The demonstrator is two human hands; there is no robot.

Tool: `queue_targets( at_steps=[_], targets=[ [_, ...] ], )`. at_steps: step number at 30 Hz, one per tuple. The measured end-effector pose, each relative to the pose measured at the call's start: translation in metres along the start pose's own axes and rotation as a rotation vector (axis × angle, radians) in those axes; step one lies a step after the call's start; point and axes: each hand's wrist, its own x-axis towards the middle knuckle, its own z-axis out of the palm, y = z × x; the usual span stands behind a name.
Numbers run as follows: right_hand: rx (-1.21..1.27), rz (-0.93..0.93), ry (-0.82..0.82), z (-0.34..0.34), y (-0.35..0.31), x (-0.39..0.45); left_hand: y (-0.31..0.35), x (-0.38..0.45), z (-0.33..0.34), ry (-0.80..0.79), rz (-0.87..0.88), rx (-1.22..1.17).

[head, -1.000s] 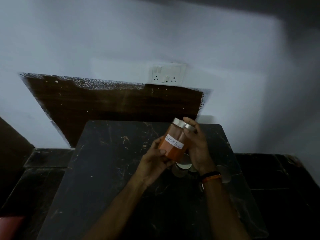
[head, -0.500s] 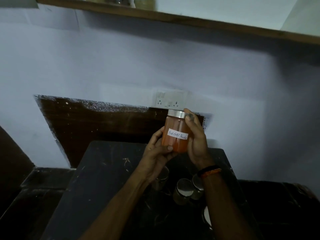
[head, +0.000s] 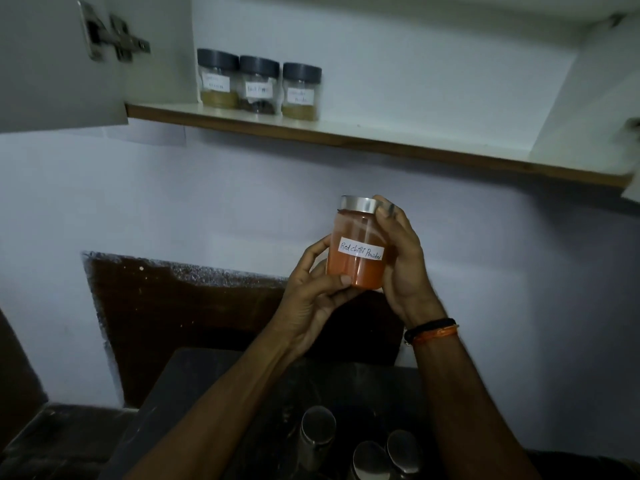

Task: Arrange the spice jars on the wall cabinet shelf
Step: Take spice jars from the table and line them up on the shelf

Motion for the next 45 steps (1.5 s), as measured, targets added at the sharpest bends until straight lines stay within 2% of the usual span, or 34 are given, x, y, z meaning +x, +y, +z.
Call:
queue_targets(
  at_steps=[11, 18, 23, 26, 31, 34, 36, 38, 41, 43, 45],
  targets=[
    [0.0, -0.215, -0.067, 0.021, -0.082, 0.05, 0.074, 0.052, 0.041, -0.093, 0.171, 0.272],
    [0.0, -0.263, -0.056, 0.037, -0.115, 0.08, 0.12, 0.078, 0.065, -0.066, 0.362, 0.676],
    [-0.046, -0.27, -0.077, 0.042, -0.131, 0.099, 0.144, 0.1, 0.075, -0.045, 0.394, 0.82],
    [-0.161, -0.247, -0.088, 0.041, -0.143, 0.111, 0.155, 0.113, 0.079, -0.026, 0.407, 0.869],
    [-0.307, -0.289, -0.116, 0.04, -0.162, 0.128, 0.168, 0.134, 0.078, -0.083, 0.407, 0.882],
    [-0.332, -0.306, -0.117, 0.038, -0.169, 0.142, 0.177, 0.145, 0.077, -0.113, 0.398, 0.97],
    [-0.367, -0.337, -0.088, 0.037, -0.172, 0.155, 0.185, 0.153, 0.073, -0.156, 0.414, 1.148],
    [-0.403, -0.353, -0.065, 0.036, -0.175, 0.168, 0.193, 0.162, 0.067, -0.191, 0.409, 1.458],
    [-0.405, -0.338, -0.033, 0.033, -0.174, 0.187, 0.198, 0.179, 0.055, -0.268, 0.225, 1.897],
    [-0.418, -0.324, -0.01, 0.032, -0.171, 0.201, 0.198, 0.188, 0.048, -0.338, 0.067, 2.042],
    [-0.43, -0.304, 0.004, 0.031, -0.165, 0.215, 0.196, 0.197, 0.043, -0.343, 0.021, 2.07]
  ],
)
